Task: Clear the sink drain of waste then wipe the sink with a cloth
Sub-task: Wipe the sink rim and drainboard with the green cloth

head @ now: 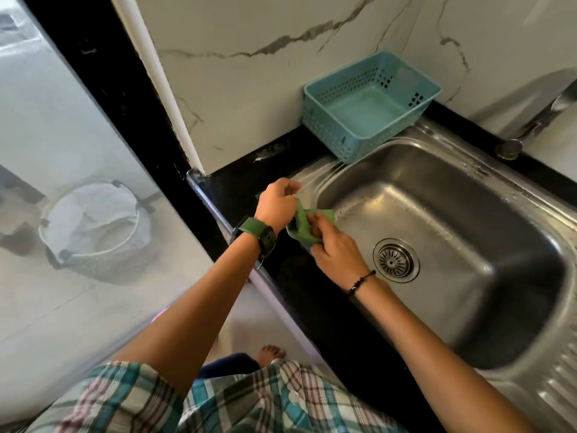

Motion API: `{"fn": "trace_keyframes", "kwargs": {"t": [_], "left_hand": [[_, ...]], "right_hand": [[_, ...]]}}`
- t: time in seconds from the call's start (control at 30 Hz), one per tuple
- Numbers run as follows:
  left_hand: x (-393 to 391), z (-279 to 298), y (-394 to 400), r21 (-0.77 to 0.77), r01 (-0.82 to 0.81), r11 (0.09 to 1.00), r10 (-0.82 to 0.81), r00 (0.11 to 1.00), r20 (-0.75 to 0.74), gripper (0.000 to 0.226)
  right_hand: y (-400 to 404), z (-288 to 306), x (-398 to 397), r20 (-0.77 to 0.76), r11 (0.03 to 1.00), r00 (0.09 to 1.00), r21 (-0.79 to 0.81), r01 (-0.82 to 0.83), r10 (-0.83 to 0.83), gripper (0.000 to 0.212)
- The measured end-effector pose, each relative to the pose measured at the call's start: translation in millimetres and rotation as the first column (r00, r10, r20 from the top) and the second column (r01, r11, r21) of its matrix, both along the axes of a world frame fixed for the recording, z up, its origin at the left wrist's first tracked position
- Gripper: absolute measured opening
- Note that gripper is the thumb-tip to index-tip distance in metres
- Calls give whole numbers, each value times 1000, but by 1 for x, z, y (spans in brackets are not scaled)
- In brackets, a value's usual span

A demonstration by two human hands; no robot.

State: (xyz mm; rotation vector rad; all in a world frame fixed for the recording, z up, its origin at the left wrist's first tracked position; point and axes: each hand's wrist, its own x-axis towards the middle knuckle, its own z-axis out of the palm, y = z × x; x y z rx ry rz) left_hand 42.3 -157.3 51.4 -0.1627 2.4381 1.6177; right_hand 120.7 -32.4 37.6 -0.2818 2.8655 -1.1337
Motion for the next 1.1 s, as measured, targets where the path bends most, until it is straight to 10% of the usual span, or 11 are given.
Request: {"fn": "trace_keyframes", "kwargs": {"t": [0.43, 0.77, 1.1], "left_hand": [[30, -13, -11, 15, 77, 997, -70, 959, -275, 36], [31, -9, -10, 150, 83, 985, -34, 953, -301, 80], [22, -13, -7, -13, 117, 993, -115, 946, -302, 48]], "right_hand": [[40, -2, 13, 295, 897, 896, 194, -396, 332, 61], [-24, -24, -78, 183, 883, 976, 430, -186, 117, 63], [-24, -13, -37, 175, 903, 981, 403, -149, 84, 55]]}}
